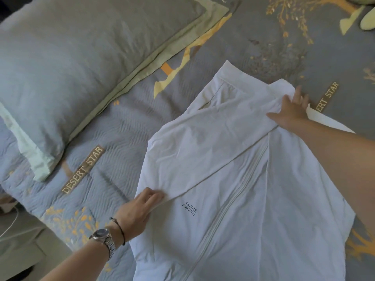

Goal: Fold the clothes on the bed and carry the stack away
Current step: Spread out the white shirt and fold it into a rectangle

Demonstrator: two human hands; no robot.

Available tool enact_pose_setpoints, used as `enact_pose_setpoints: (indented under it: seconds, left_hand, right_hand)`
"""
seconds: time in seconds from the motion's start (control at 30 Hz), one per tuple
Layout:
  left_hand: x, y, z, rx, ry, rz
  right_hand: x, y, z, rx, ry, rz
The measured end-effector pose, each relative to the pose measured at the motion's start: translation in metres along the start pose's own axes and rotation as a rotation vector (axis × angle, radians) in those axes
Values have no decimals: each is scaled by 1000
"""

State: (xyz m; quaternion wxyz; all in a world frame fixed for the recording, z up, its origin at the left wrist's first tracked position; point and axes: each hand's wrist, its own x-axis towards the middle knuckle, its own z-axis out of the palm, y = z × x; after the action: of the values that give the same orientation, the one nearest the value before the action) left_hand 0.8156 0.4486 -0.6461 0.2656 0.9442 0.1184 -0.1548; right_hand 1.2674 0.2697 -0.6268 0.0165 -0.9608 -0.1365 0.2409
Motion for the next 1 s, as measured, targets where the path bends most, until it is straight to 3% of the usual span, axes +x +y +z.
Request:
enact_pose_setpoints:
  seconds: [0.27,0.5,0.83,1.0]
  left_hand:
    - [-2,1,0,-34,-19,-26]
    - [16,6,-18,-162,-210,-179]
    - [49,26,-52,-149,138,-465]
    - [40,36,-50,-148,201,-436]
  right_hand:
    - [-3,10,14,7,-115,-51]
    - [-14,14,7,-7,-127,-82]
    - [-57,24,-3,20,-58,-79]
    - [-103,46,-1,75,-58,-14]
